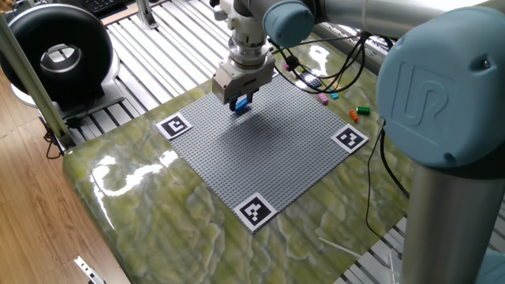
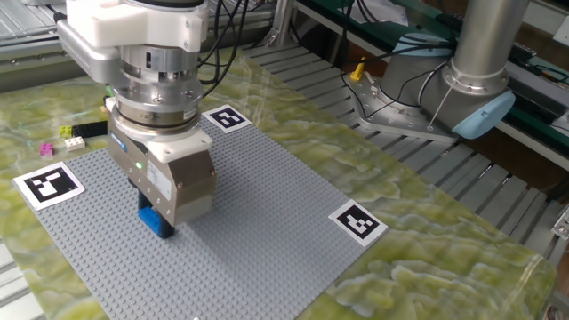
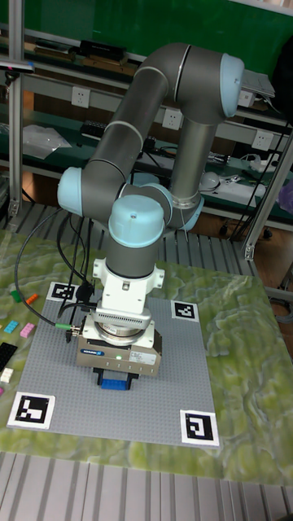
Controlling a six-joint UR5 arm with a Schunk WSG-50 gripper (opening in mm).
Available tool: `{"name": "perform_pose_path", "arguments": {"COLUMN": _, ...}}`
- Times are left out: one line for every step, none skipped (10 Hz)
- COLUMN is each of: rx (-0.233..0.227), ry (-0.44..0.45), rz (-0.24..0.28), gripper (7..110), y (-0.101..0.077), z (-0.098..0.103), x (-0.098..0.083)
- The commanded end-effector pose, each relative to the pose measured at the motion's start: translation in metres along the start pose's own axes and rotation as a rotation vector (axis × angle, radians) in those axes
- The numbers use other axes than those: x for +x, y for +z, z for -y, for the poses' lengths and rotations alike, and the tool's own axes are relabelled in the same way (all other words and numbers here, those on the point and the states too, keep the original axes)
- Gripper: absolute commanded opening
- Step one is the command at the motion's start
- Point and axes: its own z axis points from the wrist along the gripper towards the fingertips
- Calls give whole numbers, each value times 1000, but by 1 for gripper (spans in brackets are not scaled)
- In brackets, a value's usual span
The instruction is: Stack small Lego blocks one on top of the other
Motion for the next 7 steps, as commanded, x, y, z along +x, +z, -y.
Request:
{"name": "perform_pose_path", "arguments": {"rx": -10, "ry": 28, "rz": 23, "gripper": 22, "y": 3, "z": -2, "x": -5}}
{"name": "perform_pose_path", "arguments": {"rx": -13, "ry": 34, "rz": 23, "gripper": 22, "y": 4, "z": -5, "x": -4}}
{"name": "perform_pose_path", "arguments": {"rx": -21, "ry": 35, "rz": 21, "gripper": 22, "y": 4, "z": -7, "x": -3}}
{"name": "perform_pose_path", "arguments": {"rx": -25, "ry": 35, "rz": 21, "gripper": 22, "y": 5, "z": -8, "x": -3}}
{"name": "perform_pose_path", "arguments": {"rx": -28, "ry": 33, "rz": 17, "gripper": 22, "y": 5, "z": -9, "x": -2}}
{"name": "perform_pose_path", "arguments": {"rx": -27, "ry": 29, "rz": 16, "gripper": 22, "y": 6, "z": -8, "x": -2}}
{"name": "perform_pose_path", "arguments": {"rx": -28, "ry": 25, "rz": 13, "gripper": 22, "y": 7, "z": -8, "x": -1}}
